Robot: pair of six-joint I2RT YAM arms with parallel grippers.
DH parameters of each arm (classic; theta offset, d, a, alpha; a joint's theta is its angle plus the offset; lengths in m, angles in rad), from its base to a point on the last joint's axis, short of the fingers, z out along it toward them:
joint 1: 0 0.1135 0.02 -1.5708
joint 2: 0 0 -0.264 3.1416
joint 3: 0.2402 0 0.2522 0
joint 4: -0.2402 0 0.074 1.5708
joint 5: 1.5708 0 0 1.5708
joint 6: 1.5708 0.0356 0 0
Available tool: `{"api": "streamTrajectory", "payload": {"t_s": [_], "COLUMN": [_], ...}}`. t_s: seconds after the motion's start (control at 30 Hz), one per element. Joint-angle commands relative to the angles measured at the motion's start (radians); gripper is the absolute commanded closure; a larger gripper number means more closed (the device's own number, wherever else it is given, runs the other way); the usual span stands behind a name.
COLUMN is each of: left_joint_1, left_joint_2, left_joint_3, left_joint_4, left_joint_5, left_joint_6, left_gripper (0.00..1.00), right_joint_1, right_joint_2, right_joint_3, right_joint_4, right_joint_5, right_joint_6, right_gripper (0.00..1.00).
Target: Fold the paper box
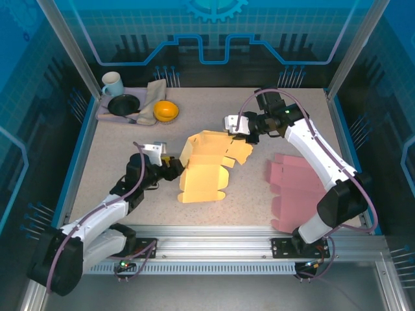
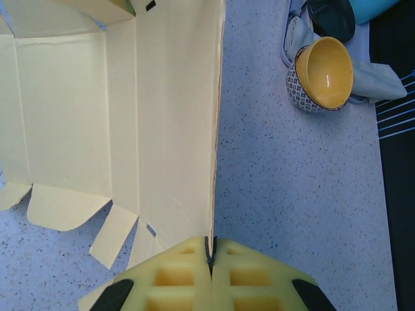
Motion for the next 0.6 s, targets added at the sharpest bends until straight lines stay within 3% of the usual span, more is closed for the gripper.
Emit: {"api": "streamTrajectory", "payload": {"t_s": [0.0, 0.4, 0.57], "left_joint_1": [-0.030, -0.078, -0.080], "left_joint_2": [0.012, 0.052, 0.032], "left_joint_3": [0.038, 0.086, 0.124], "left_joint_4": [0.088, 0.065, -0.019], "left_joint_5": [0.128, 0.155, 0.125], "left_joint_6": [0.031, 0.039, 0.060], "left_gripper": [0.38, 0.37, 0.36], "right_joint_1": [-0.001, 0.000, -0.002], "right_joint_2": [-0.007, -0.013, -0.042], "right_joint_3": [0.009, 0.008, -0.048], "right_joint_4": [-0.011, 0.000, 0.054], "right_joint_5": [-0.051, -0.048, -0.005], "right_joint_6": [0.017, 0.018, -0.004], "right_gripper": [1.00, 1.00, 1.00]}}
